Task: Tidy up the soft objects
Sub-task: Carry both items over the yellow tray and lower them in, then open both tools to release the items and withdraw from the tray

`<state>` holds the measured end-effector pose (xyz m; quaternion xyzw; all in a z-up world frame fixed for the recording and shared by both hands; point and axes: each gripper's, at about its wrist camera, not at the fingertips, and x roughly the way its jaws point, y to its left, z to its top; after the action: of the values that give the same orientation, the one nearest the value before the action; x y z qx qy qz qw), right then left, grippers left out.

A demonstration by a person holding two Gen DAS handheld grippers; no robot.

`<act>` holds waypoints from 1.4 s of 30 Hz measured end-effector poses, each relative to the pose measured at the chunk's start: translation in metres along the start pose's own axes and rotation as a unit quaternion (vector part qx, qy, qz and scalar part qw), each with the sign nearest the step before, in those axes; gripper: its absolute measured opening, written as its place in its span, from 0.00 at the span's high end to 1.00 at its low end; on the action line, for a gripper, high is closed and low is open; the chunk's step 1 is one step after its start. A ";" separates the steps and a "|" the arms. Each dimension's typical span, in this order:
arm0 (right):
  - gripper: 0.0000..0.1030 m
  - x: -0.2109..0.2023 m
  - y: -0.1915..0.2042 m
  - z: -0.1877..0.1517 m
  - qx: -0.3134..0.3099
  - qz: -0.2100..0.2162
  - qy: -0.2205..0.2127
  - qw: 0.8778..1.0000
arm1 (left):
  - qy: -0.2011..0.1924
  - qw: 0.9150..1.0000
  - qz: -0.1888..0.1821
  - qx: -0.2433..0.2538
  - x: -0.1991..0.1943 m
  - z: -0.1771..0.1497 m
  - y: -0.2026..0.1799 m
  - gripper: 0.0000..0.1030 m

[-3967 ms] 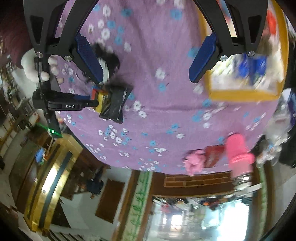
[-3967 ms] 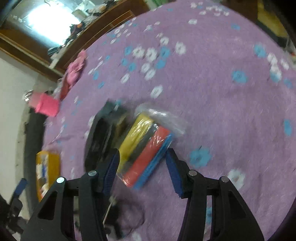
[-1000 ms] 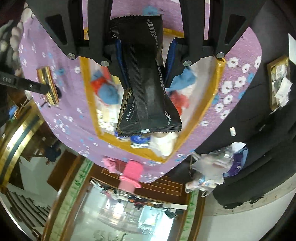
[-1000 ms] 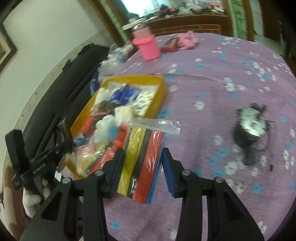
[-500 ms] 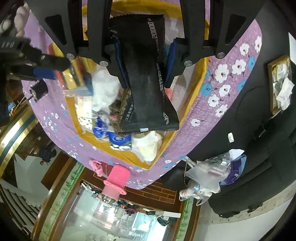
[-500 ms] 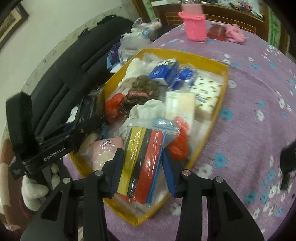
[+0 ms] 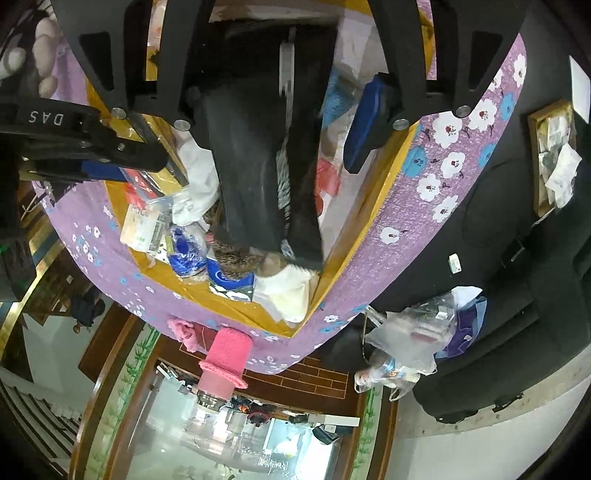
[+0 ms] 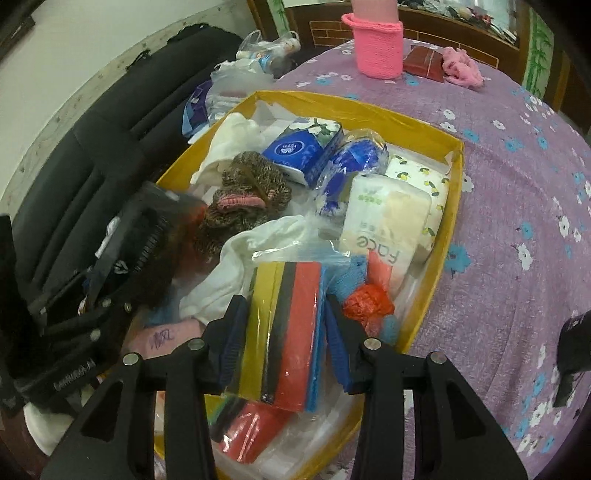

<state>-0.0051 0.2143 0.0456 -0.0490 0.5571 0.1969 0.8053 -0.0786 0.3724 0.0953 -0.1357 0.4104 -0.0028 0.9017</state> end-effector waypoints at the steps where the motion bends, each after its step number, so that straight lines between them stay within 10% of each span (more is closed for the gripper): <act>1: 0.60 -0.001 0.000 -0.001 0.005 0.003 -0.003 1.000 | -0.002 1.000 -0.008 -0.005 -0.002 0.000 0.001 0.43; 15: 0.53 -0.058 -0.004 -0.024 0.029 0.059 -0.091 0.994 | -0.119 0.992 0.047 -0.001 -0.075 -0.018 -0.017 0.16; 18: 0.53 -0.070 -0.003 -0.037 0.026 0.055 -0.109 0.992 | -0.201 0.974 0.108 0.004 -0.108 -0.032 -0.035 0.00; 24: 0.53 -0.094 -0.007 -0.070 0.030 0.058 -0.144 0.987 | -0.306 0.932 0.184 -0.052 -0.162 -0.070 -0.062 0.00; 33: 0.47 -0.113 0.003 -0.114 -0.004 0.016 -0.173 0.985 | -0.212 0.965 0.148 -0.049 -0.146 -0.076 -0.091 0.00; 42: 0.47 -0.110 -0.005 -0.134 -0.011 -0.014 -0.170 0.985 | -0.195 0.965 0.173 -0.021 -0.150 -0.069 -0.116 0.00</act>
<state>-0.1535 0.1408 0.0952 -0.0317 0.4090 0.1969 0.8905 -0.2171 0.2613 0.1918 -0.0792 0.2442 0.1883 0.9479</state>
